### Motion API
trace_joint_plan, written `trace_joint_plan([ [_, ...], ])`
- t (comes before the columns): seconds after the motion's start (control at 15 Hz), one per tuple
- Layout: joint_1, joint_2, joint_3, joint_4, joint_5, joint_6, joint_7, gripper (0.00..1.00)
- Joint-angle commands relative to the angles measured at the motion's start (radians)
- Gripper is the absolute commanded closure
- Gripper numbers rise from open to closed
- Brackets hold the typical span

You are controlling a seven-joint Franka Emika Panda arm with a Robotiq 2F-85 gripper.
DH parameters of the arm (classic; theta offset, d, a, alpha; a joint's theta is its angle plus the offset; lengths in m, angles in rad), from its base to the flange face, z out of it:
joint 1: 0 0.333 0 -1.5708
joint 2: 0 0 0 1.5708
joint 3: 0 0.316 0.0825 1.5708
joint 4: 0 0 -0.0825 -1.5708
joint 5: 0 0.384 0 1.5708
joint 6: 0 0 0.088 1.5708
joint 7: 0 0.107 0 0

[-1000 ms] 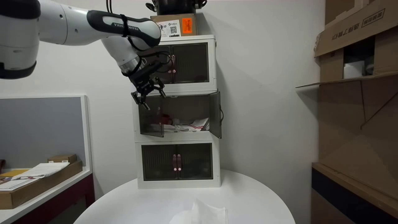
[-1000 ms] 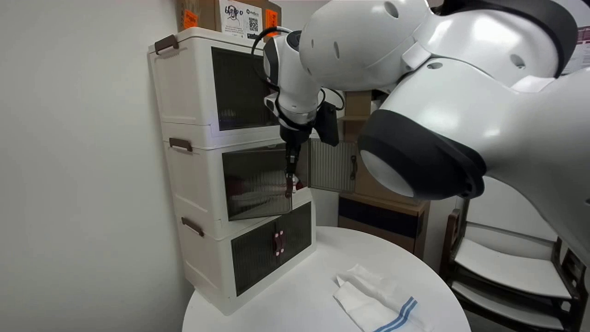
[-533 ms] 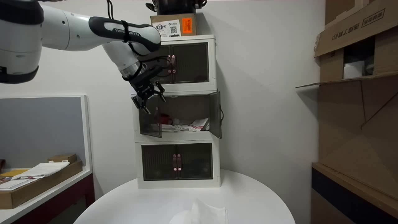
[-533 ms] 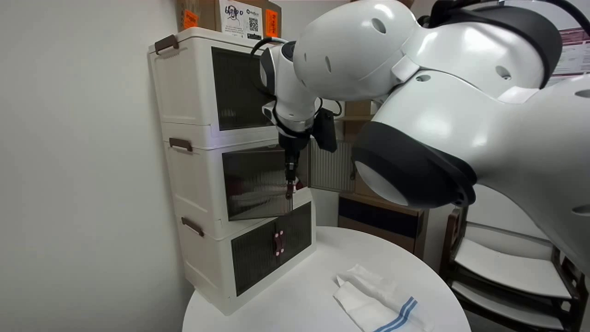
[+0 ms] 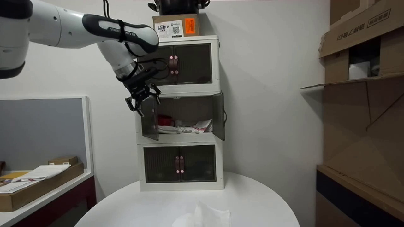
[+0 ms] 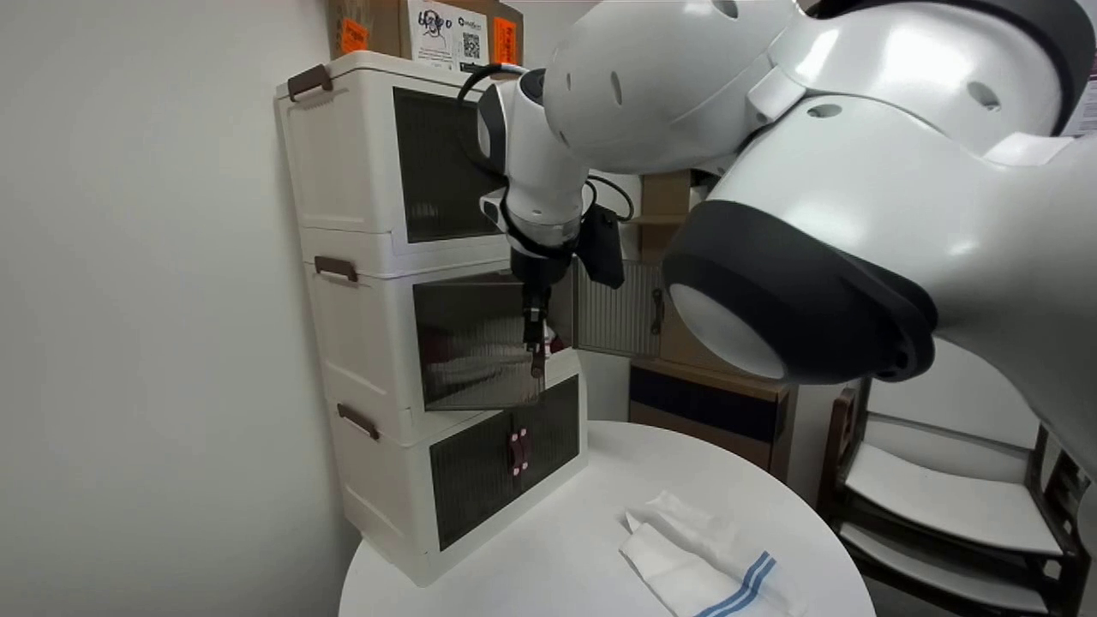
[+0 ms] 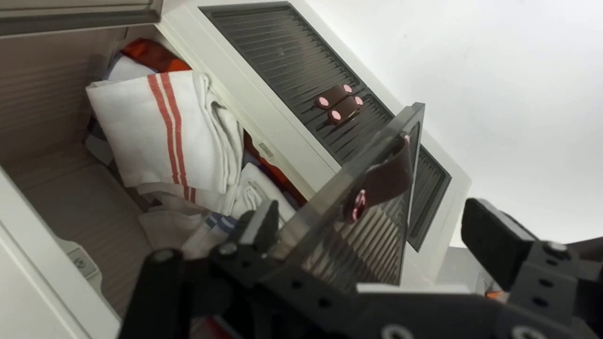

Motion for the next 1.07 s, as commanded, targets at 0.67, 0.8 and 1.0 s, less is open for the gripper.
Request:
trace_joint_plan([
  [0.67,0.170,-0.217,0.097,-0.256,-0.003,0.006,0.151,0.00],
  [0.8,0.178,-0.242,0.121,-0.252,-0.006,0.009,0.188,0.00],
  [1.0,0.189,-0.267,0.147,-0.257,-0.007,0.011,0.227,0.00],
])
